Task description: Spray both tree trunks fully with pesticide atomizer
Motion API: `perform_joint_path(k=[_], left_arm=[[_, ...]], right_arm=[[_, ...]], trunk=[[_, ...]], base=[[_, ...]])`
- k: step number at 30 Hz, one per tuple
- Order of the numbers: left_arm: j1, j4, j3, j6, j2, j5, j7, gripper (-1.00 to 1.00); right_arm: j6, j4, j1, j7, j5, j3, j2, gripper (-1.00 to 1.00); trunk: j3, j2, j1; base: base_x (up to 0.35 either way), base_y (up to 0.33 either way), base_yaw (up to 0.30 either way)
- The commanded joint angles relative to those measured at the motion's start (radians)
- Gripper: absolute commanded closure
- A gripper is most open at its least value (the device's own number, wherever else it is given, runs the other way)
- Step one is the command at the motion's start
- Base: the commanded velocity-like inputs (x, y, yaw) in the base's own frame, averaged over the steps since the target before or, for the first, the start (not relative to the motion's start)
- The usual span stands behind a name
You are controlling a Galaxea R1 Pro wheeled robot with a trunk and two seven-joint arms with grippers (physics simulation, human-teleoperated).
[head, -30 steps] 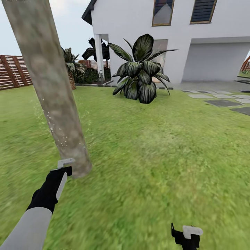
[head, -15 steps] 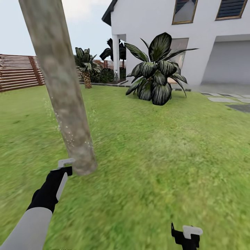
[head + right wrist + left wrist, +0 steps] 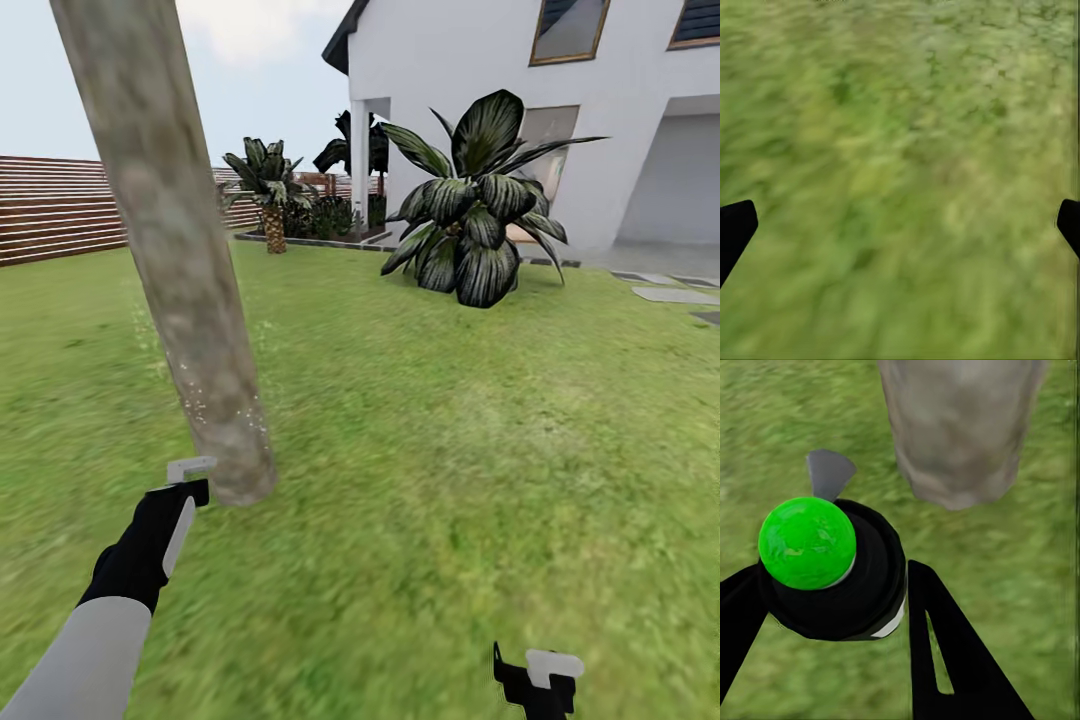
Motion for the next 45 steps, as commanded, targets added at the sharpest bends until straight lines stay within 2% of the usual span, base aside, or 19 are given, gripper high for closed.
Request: perform_joint_path(k=[1, 9, 29, 40, 45], left_arm=[[0.0, 0.0, 0.0, 0.0, 0.0, -0.001, 0.0, 1.0], [0.0, 0.0, 0.0, 0.0, 0.0, -0.001, 0.0, 1.0], [0.0, 0.0, -0.003, 0.0, -0.004, -0.001, -0.006, 1.0], [0.0, 0.0, -0.003, 0.0, -0.012, -0.001, -0.005, 1.0], [0.0, 0.002, -0.003, -0.02, -0.035, -0.001, -0.013, 1.0]], right_arm=[[0.0, 0.0, -0.001, 0.0, 0.0, 0.0, 0.0, -1.0], [0.0, 0.0, -0.001, 0.0, 0.0, 0.0, 0.0, -1.0], [0.0, 0.0, -0.001, 0.0, 0.0, 0.0, 0.0, -1.0], [0.0, 0.0, 0.0, 0.0, 0.0, 0.0, 0.0, -1.0], [0.0, 0.0, 0.0, 0.0, 0.0, 0.0, 0.0, -1.0]], trunk=[[0.0, 0.0, 0.0], [0.0, 0.0, 0.0], [0.0, 0.0, 0.0], [0.0, 0.0, 0.0], [0.0, 0.0, 0.0]], base=[[0.121, -0.265, 0.001], [0.121, -0.265, 0.05], [0.12, -0.265, 0.271], [-0.058, -0.274, 0.126], [-0.021, -0.084, 0.0]])
